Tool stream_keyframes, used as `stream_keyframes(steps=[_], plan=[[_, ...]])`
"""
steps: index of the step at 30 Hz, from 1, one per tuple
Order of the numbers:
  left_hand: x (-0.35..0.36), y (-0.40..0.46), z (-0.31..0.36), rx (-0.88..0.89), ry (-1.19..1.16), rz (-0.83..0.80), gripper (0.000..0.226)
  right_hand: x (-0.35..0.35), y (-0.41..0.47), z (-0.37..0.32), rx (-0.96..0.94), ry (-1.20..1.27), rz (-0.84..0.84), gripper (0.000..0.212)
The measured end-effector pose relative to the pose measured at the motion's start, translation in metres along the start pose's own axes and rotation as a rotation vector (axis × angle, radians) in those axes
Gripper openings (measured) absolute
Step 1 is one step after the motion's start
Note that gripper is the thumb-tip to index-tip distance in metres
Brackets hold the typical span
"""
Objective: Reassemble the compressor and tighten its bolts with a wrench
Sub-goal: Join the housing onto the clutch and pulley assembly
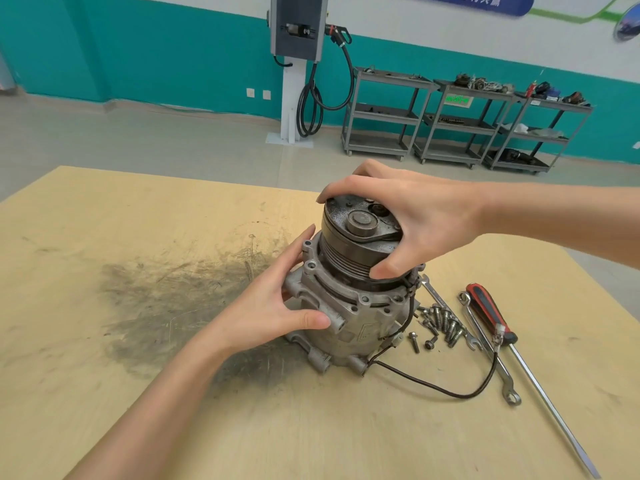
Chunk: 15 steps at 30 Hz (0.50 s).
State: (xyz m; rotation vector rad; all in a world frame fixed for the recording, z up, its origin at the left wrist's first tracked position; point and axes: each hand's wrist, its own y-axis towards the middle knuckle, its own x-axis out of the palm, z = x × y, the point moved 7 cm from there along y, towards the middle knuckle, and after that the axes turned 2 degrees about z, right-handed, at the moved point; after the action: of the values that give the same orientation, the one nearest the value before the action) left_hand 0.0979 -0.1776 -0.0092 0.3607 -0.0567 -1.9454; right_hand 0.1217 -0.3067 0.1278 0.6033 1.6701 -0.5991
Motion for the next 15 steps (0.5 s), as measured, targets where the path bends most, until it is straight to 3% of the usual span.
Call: stream_keyframes(steps=[9, 15], plan=[[-0.003, -0.004, 0.002, 0.004, 0.0, 0.074, 0.118, 0.003, -0.003, 0.001, 0.016, -0.007, 0.045, 0.095], [-0.005, 0.015, 0.05, 0.139, 0.029, 0.049, 0.122, 0.003, -0.004, -0.002, 0.004, -0.012, 0.076, 0.095]])
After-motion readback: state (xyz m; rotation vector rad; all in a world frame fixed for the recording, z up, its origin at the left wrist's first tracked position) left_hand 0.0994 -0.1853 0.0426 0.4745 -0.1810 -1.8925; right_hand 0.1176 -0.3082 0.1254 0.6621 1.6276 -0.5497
